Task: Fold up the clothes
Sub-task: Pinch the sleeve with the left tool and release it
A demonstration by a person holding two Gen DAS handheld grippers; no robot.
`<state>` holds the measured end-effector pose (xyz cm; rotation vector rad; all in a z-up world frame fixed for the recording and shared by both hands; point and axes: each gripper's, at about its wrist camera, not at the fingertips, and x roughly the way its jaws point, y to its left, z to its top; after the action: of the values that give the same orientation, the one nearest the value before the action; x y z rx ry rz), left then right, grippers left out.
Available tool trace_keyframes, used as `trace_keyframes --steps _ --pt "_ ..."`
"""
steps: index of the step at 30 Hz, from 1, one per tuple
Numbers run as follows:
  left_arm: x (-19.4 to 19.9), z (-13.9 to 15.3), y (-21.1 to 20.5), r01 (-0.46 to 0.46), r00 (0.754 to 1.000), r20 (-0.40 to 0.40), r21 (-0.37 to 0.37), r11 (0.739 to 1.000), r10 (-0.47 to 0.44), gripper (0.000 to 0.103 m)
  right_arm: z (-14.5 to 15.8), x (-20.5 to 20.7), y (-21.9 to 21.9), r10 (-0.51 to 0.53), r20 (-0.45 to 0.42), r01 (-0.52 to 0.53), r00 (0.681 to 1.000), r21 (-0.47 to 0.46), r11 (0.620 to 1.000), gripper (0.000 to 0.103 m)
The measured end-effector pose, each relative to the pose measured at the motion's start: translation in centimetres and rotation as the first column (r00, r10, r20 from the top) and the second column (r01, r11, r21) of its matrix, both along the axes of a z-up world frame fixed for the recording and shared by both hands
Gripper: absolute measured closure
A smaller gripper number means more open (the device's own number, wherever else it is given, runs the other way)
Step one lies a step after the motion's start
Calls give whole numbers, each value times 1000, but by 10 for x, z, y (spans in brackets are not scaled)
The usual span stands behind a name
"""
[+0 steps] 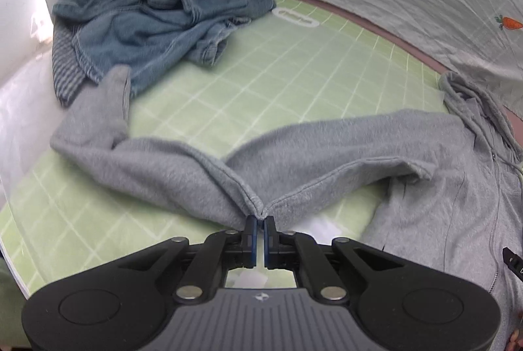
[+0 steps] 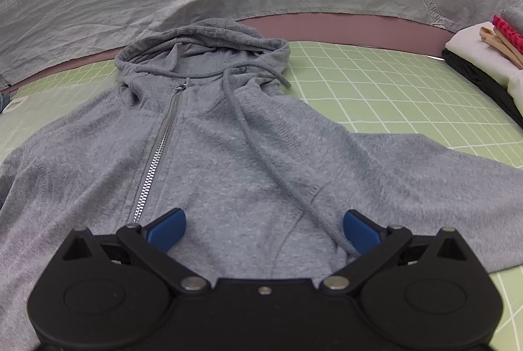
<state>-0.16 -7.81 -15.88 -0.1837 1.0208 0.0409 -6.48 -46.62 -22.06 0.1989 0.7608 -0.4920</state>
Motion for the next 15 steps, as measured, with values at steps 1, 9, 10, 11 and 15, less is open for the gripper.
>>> trace_keyframes --steps 1,9,10,11,15 --pt "-5 -8 1 -17 999 -28 -20 1000 16 103 1 0 -1 10 -13 -10 1000 8 1000 0" --pt "-27 6 0 -39 999 3 -51 998 39 103 16 -11 10 76 -127 -75 989 19 997 1" --pt "-29 11 -1 -38 999 16 -42 998 39 103 18 -16 12 78 -116 -76 990 21 997 1" --pt "-30 16 0 -45 999 28 -33 998 45 103 20 -21 15 81 -106 -77 991 34 996 1" --pt "-35 35 4 -77 995 58 7 997 76 94 24 -36 24 98 -100 -90 990 83 992 1"
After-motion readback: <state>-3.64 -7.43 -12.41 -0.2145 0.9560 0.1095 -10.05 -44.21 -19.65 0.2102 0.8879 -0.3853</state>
